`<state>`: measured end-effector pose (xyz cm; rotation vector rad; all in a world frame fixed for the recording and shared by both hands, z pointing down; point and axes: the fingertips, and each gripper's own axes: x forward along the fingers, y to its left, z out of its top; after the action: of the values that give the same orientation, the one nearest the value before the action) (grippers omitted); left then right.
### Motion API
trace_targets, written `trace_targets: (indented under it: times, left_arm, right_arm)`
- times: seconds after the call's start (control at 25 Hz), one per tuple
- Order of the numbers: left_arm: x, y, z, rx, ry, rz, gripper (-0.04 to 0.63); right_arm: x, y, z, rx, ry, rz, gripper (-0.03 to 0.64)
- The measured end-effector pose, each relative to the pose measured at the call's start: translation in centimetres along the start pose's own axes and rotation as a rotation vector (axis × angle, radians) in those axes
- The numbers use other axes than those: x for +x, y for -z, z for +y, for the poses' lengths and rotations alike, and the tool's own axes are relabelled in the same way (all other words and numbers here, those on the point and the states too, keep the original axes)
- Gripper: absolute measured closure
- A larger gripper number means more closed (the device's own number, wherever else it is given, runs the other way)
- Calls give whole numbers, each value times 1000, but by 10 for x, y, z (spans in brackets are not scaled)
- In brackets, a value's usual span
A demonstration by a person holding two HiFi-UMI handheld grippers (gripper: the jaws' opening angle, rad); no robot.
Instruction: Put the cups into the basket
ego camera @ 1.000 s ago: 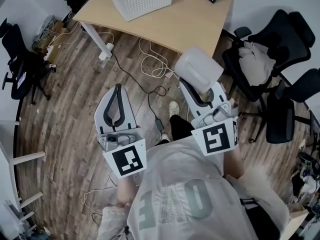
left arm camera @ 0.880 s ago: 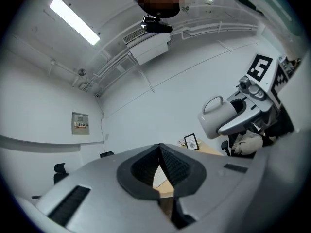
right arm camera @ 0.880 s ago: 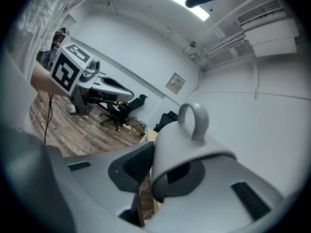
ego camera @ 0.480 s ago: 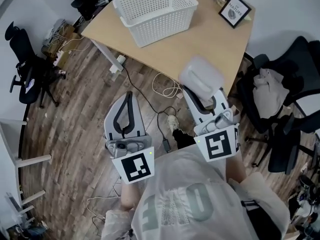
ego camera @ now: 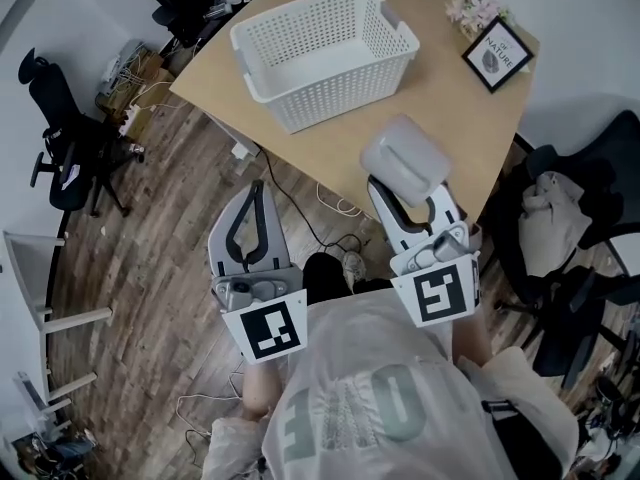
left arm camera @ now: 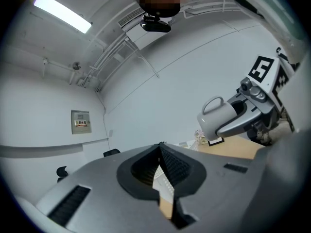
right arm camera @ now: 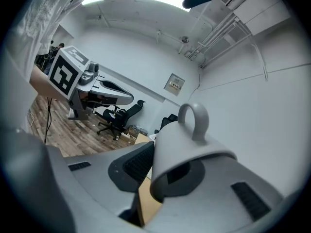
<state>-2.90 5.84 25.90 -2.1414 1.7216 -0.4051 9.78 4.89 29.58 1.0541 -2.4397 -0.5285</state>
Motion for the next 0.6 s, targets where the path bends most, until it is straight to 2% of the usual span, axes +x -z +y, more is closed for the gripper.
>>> trace_targets:
  times: [0.12,0.32,0.6]
  left_arm:
    - [16,-1,6,19,11,-9,586]
    - [49,3,17,-5,33,-59,586]
    - [112,7,52,-3,121,-165,586]
  right_arm:
    - [12,1,-9,18,11,-3,572]
    - [35,-2,-25,-10,39,5,572]
    - [82,-10,-57,-42,149,91,572]
